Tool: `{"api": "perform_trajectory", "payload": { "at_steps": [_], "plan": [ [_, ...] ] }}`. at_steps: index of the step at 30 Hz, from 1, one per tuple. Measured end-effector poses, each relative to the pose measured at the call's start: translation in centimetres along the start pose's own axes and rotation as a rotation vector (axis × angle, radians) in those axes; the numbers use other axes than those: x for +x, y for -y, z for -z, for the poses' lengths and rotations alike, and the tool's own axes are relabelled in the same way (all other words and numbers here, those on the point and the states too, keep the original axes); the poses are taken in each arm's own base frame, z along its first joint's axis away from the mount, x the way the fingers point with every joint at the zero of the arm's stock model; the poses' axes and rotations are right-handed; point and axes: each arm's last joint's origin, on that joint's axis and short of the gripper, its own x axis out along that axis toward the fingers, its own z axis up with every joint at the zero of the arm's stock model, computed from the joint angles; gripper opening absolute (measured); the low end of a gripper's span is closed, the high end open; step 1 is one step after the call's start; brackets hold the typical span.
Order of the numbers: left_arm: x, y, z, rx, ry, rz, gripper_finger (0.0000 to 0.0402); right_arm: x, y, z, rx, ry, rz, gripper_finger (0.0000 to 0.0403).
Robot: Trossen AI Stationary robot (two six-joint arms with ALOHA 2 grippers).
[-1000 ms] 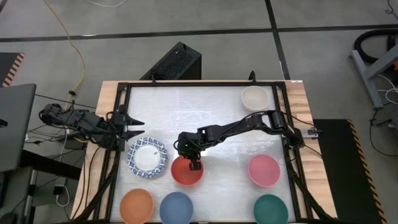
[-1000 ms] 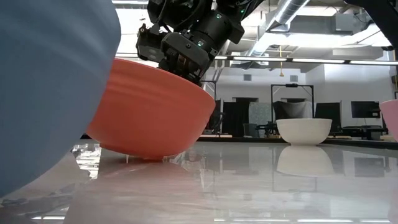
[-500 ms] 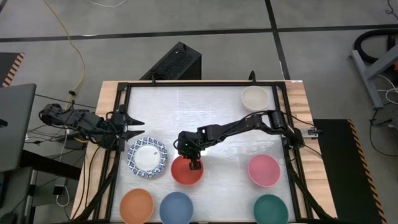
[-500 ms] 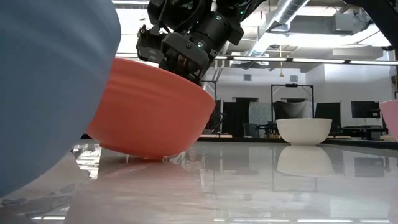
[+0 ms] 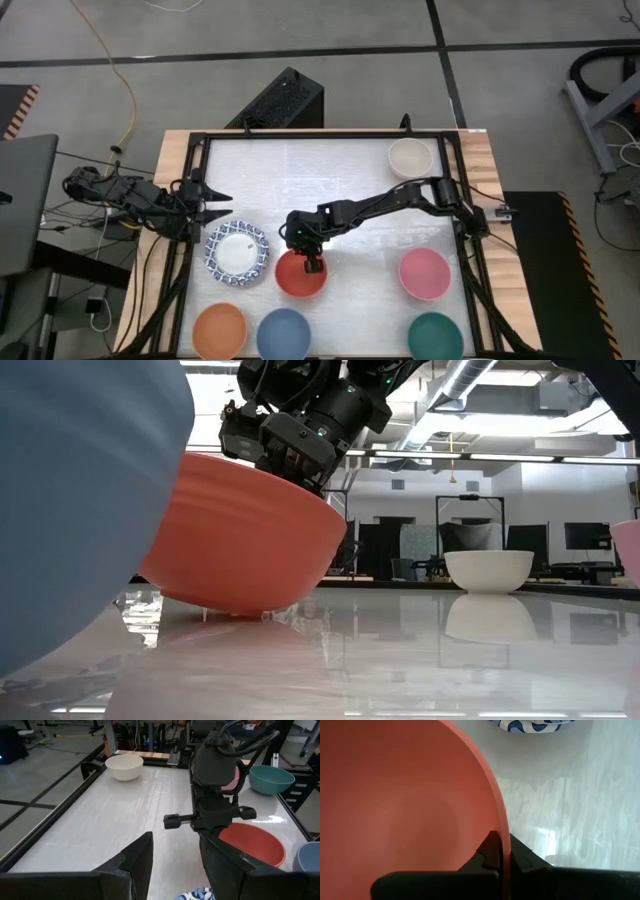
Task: Nest bowls inside each other
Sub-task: Stack the orange bowl into the blue patterned bowl
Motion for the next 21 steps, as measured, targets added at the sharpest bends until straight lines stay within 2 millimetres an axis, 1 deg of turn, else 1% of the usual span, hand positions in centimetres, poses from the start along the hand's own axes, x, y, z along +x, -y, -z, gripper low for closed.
{"api": "perform_trajectory", "payload": {
  "at_steps": [14,18,21],
  "plan": [
    [0.0,0.1,0.0,-0.008,-0.006,0.032,0.0151,0.0,0.6,-0.3,0.004,0.039,-0.017,0.0016],
    [0.0,0.1,-0.1,-0.014,0.008,0.028,0.0151,-0.5,0.5,-0.3,-0.009,0.033,-0.011,0.0016],
    [0.0,0.1,-0.4,-0.014,0.036,0.007,0.0151,-1.4,0.7,-0.3,-0.025,0.012,0.003,0.0015]
  ]
}}
